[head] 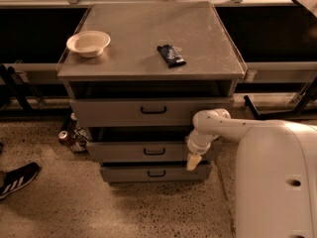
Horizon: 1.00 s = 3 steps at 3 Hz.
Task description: Open middle drawer
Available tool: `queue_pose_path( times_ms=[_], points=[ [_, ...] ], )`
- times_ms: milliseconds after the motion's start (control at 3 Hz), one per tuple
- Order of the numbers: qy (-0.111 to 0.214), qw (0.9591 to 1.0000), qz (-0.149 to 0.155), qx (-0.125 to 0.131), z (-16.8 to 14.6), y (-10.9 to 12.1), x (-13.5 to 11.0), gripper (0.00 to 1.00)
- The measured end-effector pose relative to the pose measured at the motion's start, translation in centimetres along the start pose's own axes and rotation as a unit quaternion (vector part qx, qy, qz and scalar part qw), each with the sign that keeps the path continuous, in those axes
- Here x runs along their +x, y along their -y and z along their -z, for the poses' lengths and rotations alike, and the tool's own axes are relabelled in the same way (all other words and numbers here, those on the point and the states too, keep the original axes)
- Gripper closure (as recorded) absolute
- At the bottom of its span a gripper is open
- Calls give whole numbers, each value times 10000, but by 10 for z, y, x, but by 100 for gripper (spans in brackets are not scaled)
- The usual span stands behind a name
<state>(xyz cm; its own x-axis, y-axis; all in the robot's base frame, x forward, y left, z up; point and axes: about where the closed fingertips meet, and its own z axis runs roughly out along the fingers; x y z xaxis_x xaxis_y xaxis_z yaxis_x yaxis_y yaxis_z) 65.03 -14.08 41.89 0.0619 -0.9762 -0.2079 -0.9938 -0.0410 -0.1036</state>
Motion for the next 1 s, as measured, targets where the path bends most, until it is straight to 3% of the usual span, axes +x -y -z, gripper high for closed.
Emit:
queue_pose_path(
  times_ms=[667,1000],
  points=[
    [-7,10000,9,-23,10,-1,-2,79],
    [-7,10000,9,-23,15,0,-3,77]
  ],
)
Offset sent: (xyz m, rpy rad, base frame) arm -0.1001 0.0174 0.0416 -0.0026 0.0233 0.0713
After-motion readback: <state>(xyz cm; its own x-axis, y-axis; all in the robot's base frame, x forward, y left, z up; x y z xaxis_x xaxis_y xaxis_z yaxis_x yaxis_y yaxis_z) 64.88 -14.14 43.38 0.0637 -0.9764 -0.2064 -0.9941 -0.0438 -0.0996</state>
